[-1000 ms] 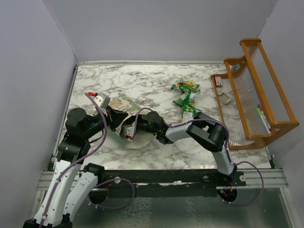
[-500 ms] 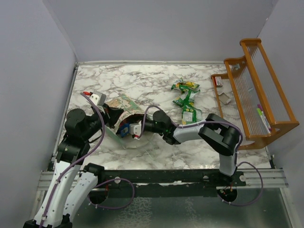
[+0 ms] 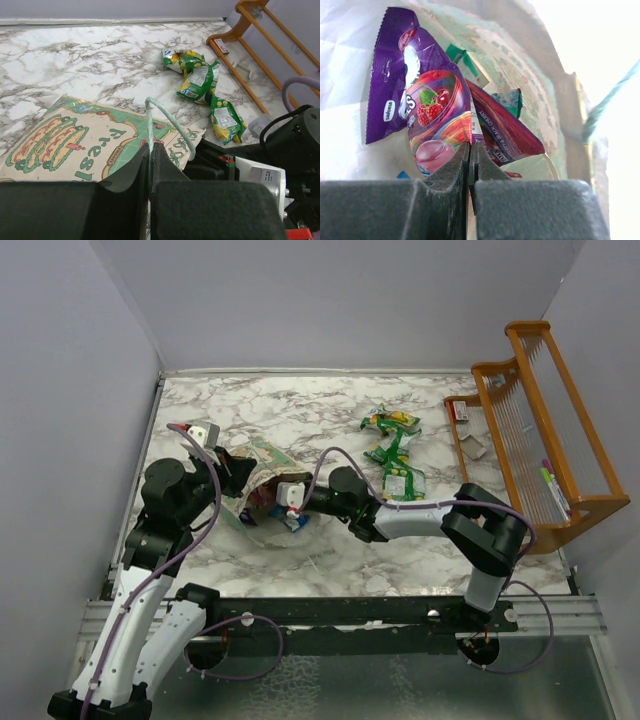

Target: Take the snacks out of the paper bag

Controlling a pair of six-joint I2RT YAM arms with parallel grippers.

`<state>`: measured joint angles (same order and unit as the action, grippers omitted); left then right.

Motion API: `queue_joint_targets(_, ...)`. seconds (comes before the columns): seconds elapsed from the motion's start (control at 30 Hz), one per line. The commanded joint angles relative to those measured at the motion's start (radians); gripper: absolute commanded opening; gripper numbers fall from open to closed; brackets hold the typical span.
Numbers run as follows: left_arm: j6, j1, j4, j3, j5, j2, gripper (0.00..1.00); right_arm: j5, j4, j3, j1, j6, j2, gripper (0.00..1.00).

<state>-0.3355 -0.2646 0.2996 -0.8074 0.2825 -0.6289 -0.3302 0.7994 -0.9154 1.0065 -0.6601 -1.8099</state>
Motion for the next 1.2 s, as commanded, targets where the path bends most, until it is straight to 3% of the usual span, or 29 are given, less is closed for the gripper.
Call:
queue_joint_targets(0.0, -0.009, -0.002, -0.038, -0.065, -0.051, -0.022, 0.0, 0.072, -0.004, -0.065, 0.005, 0.101, 0.058, 0.01)
queue_joint_targets(0.43, -0.017, -0.002, 0.01, -0.098, -0.289, -0.046, 0.0, 0.044, -0.143, -0.037, 0.004, 0.156, 0.25, 0.01)
queue_joint_targets(1.0, -0.007, -0.002, 0.03, -0.079, -0.4, -0.051, 0.0, 0.03, -0.35, -0.043, 0.004, 0.278, 0.514, 0.01)
queue_joint_targets(1.17, 0.001, -0.002, 0.036, -0.081, -0.414, -0.052, 0.0, 0.133, -0.444, -0.055, 0.004, 0.325, 0.604, 0.01)
